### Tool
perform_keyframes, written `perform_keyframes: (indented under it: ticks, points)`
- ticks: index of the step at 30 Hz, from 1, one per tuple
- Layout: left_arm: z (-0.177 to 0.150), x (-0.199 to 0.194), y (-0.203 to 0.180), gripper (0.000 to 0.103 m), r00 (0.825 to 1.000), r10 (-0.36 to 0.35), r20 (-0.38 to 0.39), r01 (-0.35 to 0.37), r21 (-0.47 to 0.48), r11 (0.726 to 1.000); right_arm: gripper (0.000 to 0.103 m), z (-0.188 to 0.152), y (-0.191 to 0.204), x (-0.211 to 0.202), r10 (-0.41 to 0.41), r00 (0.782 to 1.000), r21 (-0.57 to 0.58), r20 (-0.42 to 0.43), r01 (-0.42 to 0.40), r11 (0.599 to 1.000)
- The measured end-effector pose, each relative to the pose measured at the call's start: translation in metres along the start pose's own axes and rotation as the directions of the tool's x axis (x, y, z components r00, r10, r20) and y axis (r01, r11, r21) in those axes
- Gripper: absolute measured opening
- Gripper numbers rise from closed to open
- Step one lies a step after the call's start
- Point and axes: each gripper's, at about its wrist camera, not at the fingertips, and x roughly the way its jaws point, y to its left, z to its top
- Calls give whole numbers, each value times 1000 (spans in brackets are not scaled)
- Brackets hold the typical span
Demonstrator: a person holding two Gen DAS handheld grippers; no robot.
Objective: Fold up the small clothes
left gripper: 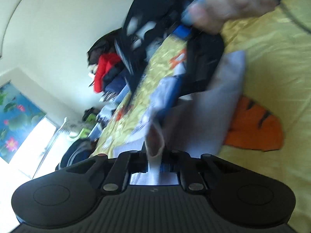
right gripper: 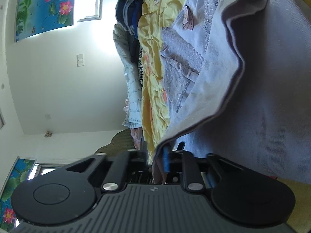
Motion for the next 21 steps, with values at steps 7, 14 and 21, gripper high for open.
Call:
perform_keyframes:
  ticks: [7, 14, 21]
  points:
    - [0, 11, 46, 10, 999, -7, -32, 0, -203, 979, 68, 5, 45, -90, -170, 922, -448, 347, 322, 834]
    - [-1, 46, 95, 10, 994, -22, -106, -21, -386, 922, 67, 32, 43, -118, -326, 732, -635, 598, 681, 364]
    - [-15, 64, 121, 10, 982, -101, -159, 4, -518, 855, 57, 12, 35, -78, -389, 663, -734, 639, 677, -53]
